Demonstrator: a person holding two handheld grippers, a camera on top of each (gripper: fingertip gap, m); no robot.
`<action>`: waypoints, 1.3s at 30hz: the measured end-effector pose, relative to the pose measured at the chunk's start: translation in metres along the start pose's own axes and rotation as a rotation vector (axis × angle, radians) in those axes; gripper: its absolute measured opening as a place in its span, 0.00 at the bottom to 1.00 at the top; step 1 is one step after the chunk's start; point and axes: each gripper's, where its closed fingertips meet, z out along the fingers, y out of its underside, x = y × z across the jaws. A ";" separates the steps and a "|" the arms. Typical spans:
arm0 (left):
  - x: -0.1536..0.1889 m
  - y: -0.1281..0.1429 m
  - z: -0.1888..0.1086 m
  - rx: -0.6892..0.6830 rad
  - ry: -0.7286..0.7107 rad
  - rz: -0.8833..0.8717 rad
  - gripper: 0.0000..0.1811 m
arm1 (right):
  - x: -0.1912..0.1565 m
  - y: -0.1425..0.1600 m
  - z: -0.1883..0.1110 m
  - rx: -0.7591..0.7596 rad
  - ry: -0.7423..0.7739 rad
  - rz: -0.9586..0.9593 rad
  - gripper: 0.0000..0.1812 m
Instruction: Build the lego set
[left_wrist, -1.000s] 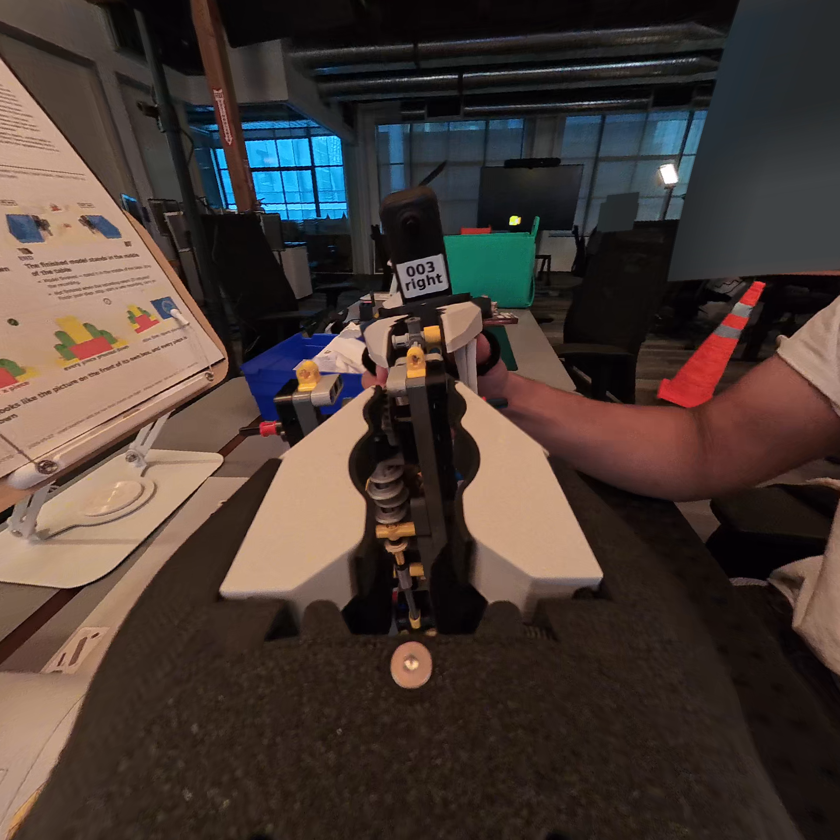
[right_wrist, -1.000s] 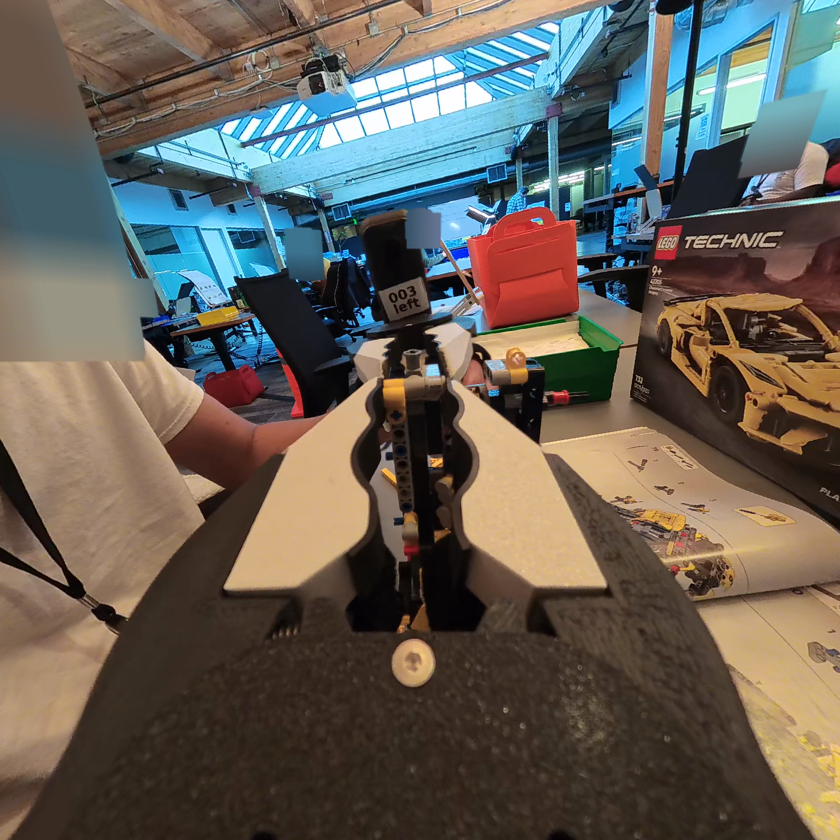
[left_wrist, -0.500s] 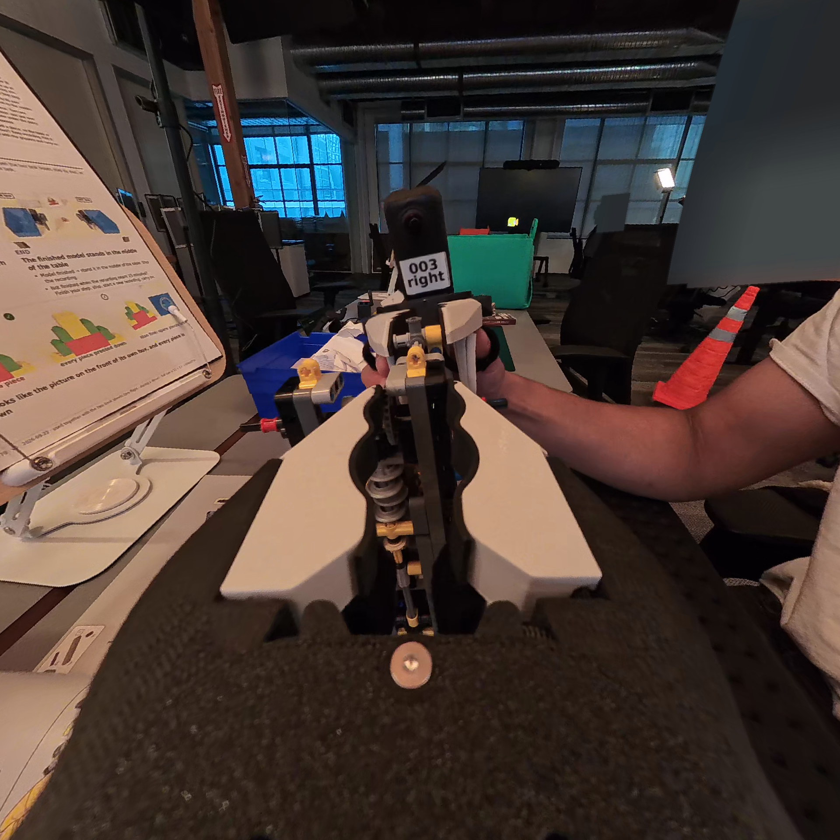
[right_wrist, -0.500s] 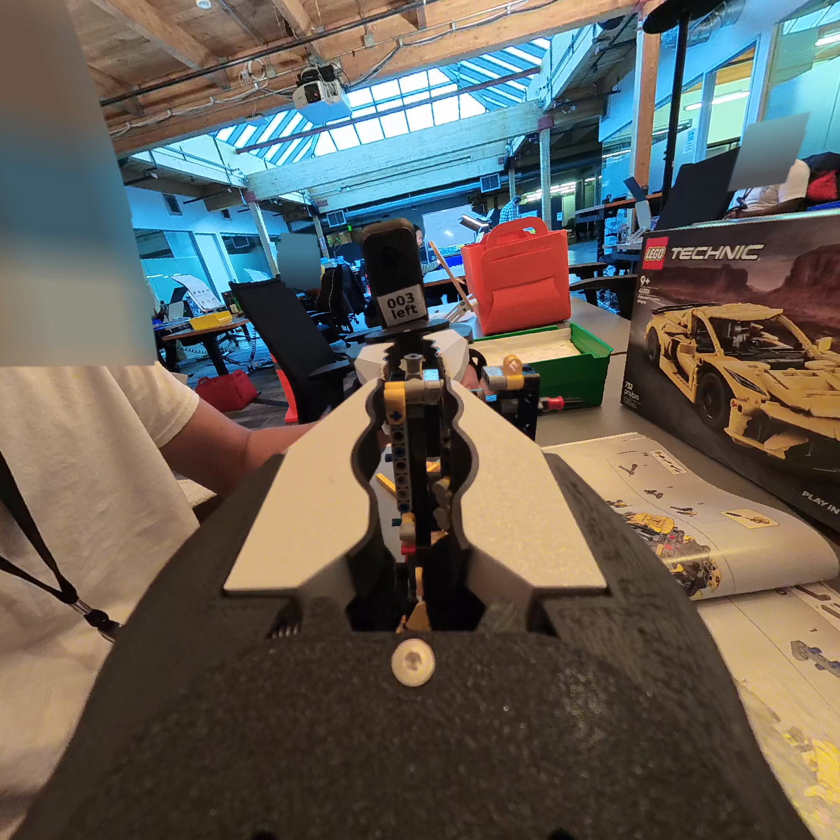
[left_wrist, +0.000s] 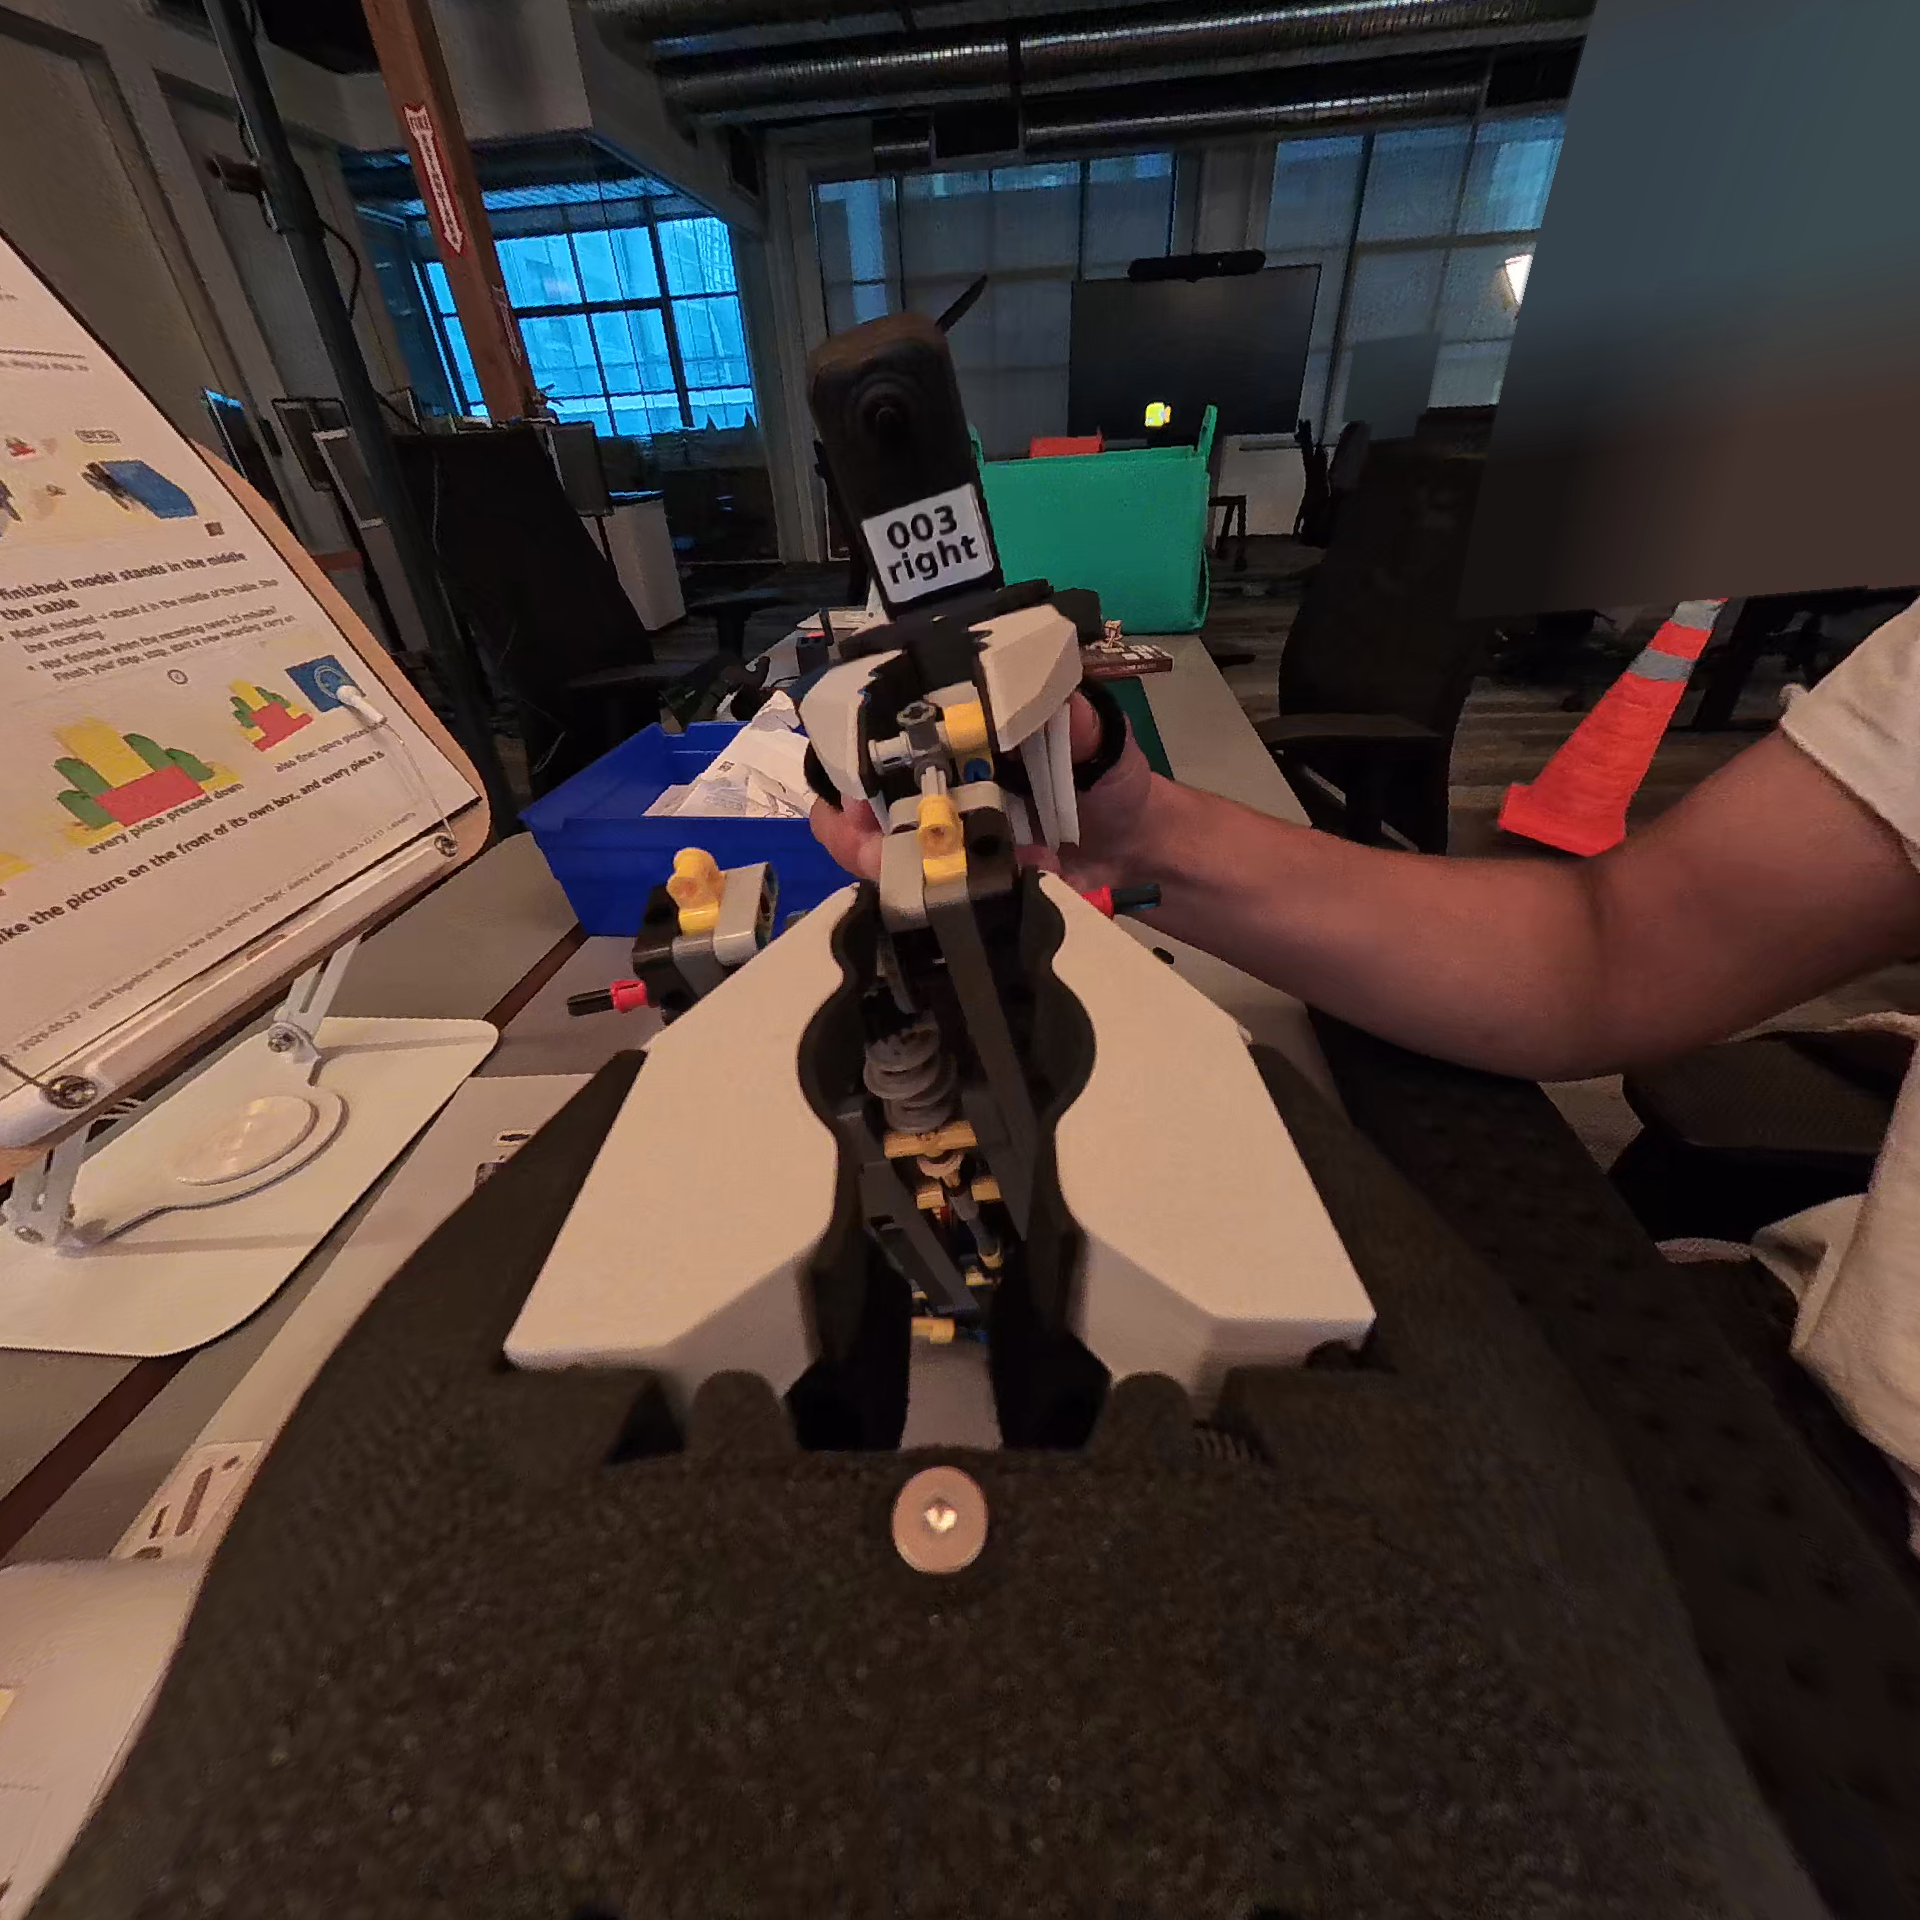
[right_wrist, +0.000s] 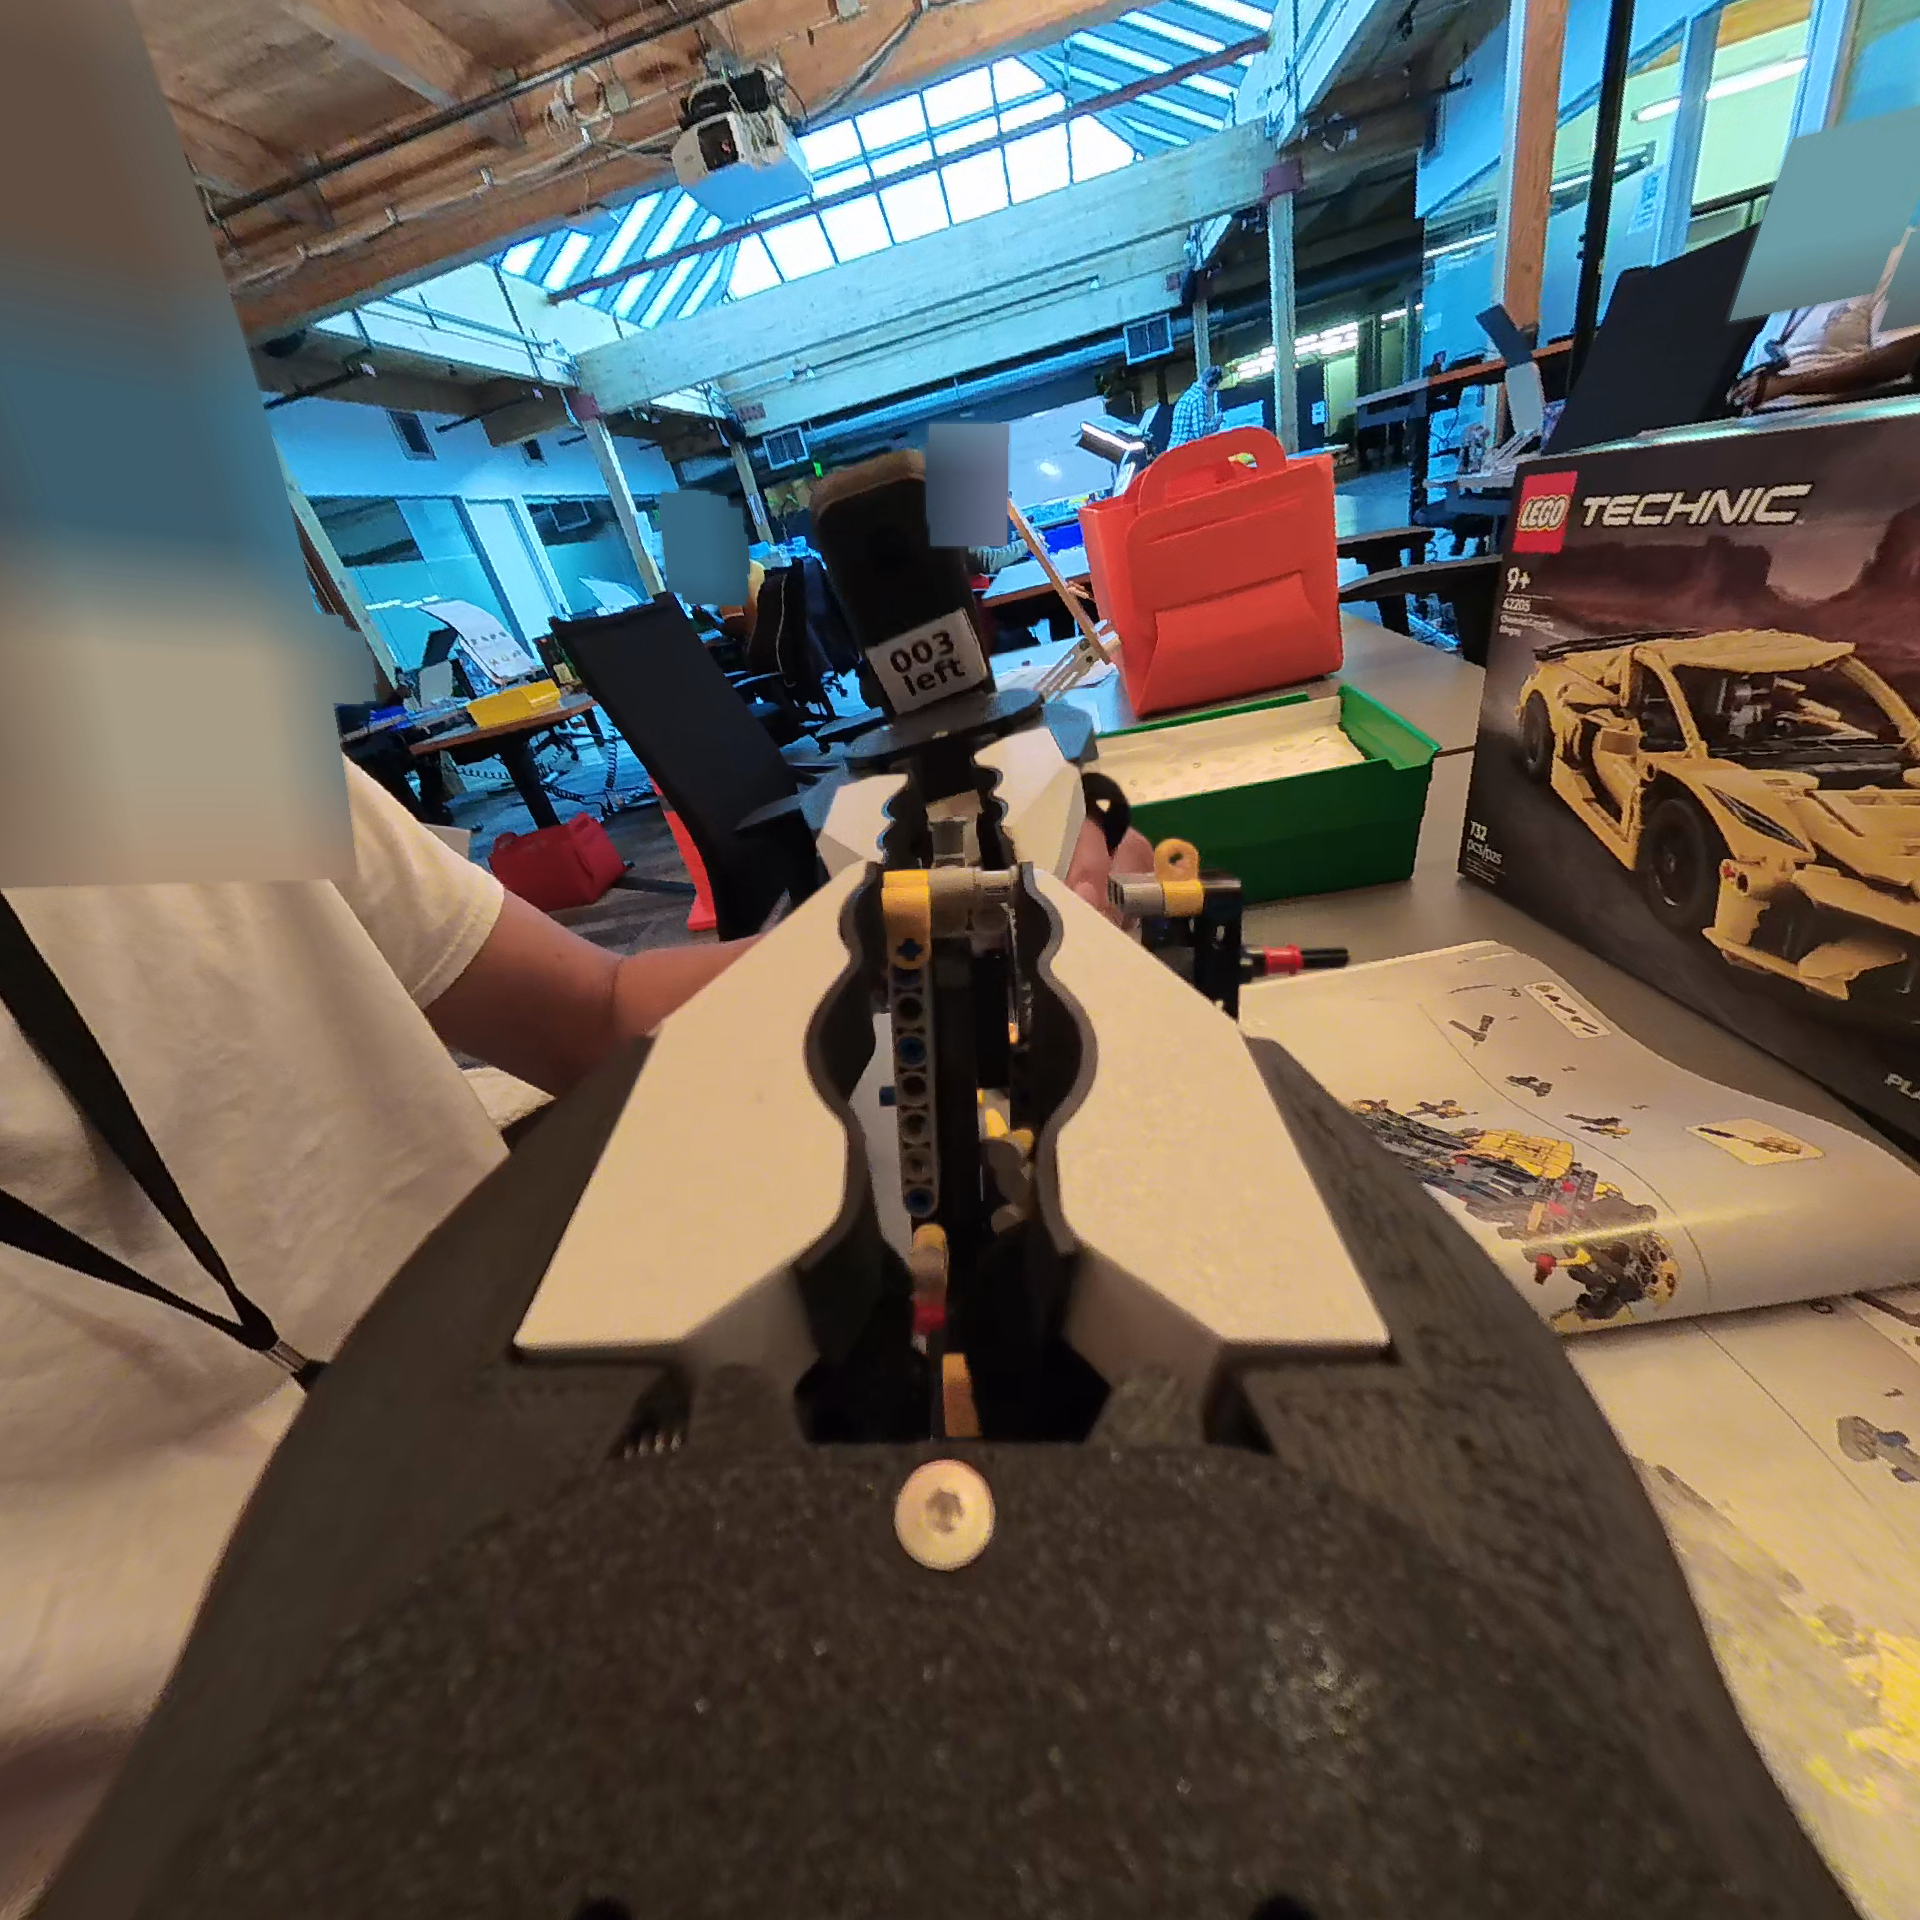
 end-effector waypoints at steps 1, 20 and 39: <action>0.000 0.000 0.000 0.004 -0.001 -0.004 0.15 | 0.000 0.001 -0.001 -0.010 0.005 -0.004 0.13; 0.006 -0.002 -0.004 -0.002 -0.011 0.018 0.15 | -0.005 0.001 0.005 -0.023 -0.001 0.004 0.13; 0.004 0.002 -0.022 0.069 -0.097 -0.024 0.15 | -0.010 0.012 0.003 -0.081 0.154 -0.145 0.14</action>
